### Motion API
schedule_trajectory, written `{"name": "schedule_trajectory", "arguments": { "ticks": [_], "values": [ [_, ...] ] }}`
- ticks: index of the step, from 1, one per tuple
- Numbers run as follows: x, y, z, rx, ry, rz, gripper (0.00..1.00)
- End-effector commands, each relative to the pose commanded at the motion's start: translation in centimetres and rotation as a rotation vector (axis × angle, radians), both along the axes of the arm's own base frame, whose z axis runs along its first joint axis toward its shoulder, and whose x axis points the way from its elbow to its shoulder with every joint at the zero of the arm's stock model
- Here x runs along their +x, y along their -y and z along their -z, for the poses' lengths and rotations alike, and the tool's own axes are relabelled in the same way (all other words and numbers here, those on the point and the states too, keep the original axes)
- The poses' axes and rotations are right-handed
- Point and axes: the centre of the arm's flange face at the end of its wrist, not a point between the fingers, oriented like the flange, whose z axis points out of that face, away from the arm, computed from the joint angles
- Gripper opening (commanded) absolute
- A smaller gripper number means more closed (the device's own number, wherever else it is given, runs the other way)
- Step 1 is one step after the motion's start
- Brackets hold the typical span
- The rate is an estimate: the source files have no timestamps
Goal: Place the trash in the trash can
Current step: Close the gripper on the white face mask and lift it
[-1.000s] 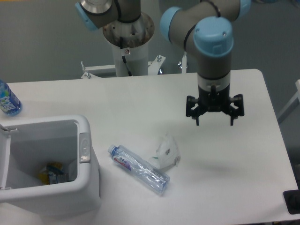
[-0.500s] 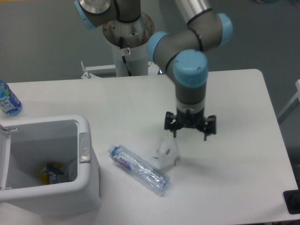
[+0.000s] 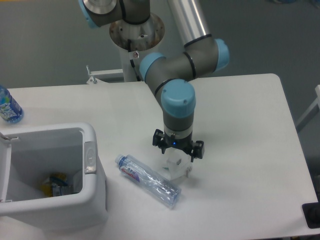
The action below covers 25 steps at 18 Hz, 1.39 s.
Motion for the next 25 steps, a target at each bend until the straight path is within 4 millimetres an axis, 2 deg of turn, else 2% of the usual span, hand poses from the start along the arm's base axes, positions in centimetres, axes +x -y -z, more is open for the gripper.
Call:
{"name": "schedule_trajectory", "arguments": {
  "ticks": [4,5,9,12,14,17,19,22,24,25],
  "values": [
    [-0.3,-0.1,-0.4,0.003,-0.010,0.000,0.14],
    [-0.4,0.0,-0.5,0.003,-0.011,0.003,0.00],
    [-1.2,0.6,-1.7,0.018,-0.024,-0.008,0.00],
    [-2.4,2.0,-4.1,0.050,-0.049,-0.033,0.00],
    [-2.8,2.9,-6.6,0.088,-0.069,-0.026,0.00],
    [-3.6,3.8,-12.6,0.276,-0.054,-0.050,0.00],
    [-4.1,3.8,-16.0,0.422,0.002,-0.151,0.00],
    [-3.6,2.5,-23.5,0.621,0.078,-0.346,0.00],
    [-3.4,1.6,-27.6,0.693,0.098,-0.466,0.00],
    [-2.6,0.8,-29.5,0.728,0.121,-0.498,0.00]
  ]
}}
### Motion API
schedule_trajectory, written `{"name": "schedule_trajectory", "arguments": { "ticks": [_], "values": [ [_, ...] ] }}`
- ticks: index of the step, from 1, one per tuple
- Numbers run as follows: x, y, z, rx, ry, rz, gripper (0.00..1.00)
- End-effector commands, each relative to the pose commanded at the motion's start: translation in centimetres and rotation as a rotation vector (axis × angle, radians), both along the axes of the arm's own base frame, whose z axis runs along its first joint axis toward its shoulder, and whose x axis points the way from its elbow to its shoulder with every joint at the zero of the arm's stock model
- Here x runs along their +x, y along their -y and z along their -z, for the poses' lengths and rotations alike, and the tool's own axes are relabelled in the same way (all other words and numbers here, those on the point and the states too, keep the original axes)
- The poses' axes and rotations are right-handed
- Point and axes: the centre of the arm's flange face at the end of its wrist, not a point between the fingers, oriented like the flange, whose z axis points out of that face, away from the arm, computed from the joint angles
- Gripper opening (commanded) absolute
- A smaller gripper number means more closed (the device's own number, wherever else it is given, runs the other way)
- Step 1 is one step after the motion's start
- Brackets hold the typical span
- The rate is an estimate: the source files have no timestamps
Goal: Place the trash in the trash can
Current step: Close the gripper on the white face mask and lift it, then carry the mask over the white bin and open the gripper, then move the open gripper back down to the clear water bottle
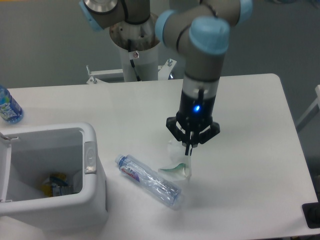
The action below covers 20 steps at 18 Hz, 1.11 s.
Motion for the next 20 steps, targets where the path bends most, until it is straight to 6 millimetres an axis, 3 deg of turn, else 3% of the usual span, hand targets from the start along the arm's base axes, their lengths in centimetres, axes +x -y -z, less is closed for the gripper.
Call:
{"name": "schedule_trajectory", "arguments": {
  "ticks": [3,5,8,10,12,13,14,15,16,18,20],
  "values": [
    [4.3,-3.1,-3.3,0.067,0.039,0.020,0.00],
    [9.2,-4.6,-5.3,0.092,0.043,0.066,0.00],
    [15.3,-6.4,-5.8,0.096,0.055,0.151,0.00],
    [19.0,-7.6,-4.8,0.079,0.072,0.211,0.00],
    [21.4,-8.2,-3.4,0.057,0.088,0.250,0.06],
    [21.8,-8.4,-2.7,0.047,0.096,0.260,0.22],
    [21.9,-8.5,-2.5,0.044,0.099,0.261,0.53],
    [21.8,-8.6,-2.4,0.042,0.099,0.262,0.91],
    [21.7,-8.7,-2.5,0.044,0.105,0.256,1.00],
    [21.7,-8.2,-2.9,0.048,0.118,0.230,1.00],
    [20.4,-7.8,-2.7,0.042,0.134,0.186,1.00]
  ]
}}
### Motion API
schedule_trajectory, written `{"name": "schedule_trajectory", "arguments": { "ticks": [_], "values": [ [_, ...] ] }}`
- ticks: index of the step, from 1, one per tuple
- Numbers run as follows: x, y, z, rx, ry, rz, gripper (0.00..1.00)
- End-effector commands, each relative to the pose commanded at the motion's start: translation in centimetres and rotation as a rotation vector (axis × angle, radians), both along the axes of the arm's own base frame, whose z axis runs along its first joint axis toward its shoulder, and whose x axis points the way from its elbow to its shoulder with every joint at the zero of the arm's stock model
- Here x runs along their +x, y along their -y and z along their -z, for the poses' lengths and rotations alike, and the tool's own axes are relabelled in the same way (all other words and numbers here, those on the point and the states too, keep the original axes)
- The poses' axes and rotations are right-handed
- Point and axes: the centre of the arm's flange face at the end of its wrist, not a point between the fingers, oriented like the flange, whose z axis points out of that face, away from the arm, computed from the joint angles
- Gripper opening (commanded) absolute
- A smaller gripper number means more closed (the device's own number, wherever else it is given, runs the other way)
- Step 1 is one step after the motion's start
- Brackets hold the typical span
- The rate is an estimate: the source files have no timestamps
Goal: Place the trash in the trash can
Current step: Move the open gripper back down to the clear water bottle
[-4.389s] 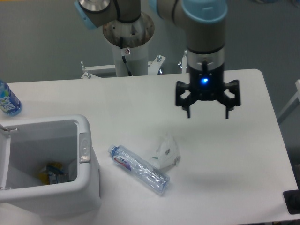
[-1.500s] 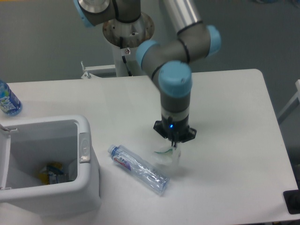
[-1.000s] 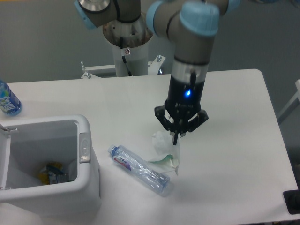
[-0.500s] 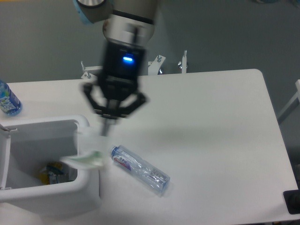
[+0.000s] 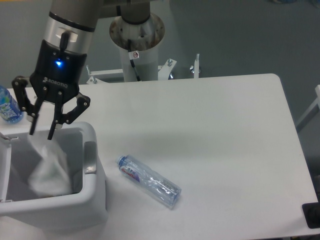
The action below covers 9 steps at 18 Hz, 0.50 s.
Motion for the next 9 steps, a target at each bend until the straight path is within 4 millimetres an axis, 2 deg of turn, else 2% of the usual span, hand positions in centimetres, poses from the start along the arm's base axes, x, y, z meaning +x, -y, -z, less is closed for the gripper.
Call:
{"name": "schedule_trajectory", "arguments": {
  "ticks": [1,4,7,9],
  "values": [
    [-1.3,0.5,0.2,-0.005,0.008,-0.030,1.00],
    [-8.1,2.8,1.5,-0.041,0.033,-0.206,1.00],
    [-12.8,4.8,6.2,-0.187,0.026,-0.428,1.00],
    [-15.5,5.4,9.3,-0.270,0.019,-0.516,1.00]
  ]
}}
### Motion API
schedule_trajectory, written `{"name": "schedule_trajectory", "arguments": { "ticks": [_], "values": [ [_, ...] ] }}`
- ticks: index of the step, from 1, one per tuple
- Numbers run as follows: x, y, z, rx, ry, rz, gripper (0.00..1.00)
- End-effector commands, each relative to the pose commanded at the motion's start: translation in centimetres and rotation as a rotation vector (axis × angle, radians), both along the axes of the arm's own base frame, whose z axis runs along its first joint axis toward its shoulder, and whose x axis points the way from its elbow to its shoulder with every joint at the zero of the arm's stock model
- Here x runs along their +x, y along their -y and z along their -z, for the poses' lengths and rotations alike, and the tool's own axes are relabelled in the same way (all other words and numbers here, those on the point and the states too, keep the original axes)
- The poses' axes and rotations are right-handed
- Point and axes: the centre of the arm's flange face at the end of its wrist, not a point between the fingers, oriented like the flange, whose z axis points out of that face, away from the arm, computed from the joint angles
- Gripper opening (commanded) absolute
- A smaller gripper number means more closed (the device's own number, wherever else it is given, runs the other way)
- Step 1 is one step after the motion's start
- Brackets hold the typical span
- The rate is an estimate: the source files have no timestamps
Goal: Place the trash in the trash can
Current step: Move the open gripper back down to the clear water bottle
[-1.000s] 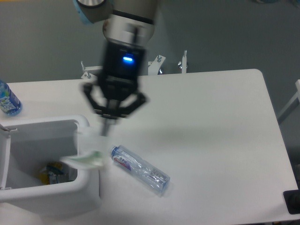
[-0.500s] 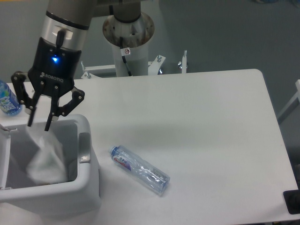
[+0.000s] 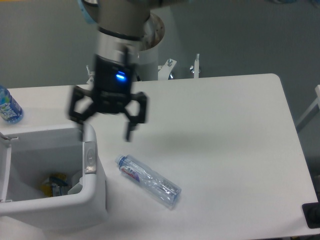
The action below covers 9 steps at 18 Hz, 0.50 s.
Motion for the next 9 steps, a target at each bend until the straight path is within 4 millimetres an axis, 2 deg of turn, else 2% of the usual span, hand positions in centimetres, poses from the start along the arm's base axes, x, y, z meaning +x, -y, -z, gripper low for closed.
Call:
{"name": "schedule_trajectory", "arguments": {
  "ticks": [2,3,9],
  "values": [
    [-2.7,0.1,4.2,-0.051,0.054,-0.049,1.00],
    [-3.6,0.2,5.7,-0.064,0.077,-0.066,1.00],
    [-6.4,-1.5,14.7,-0.151,0.180,-0.075,1.00]
  ]
}}
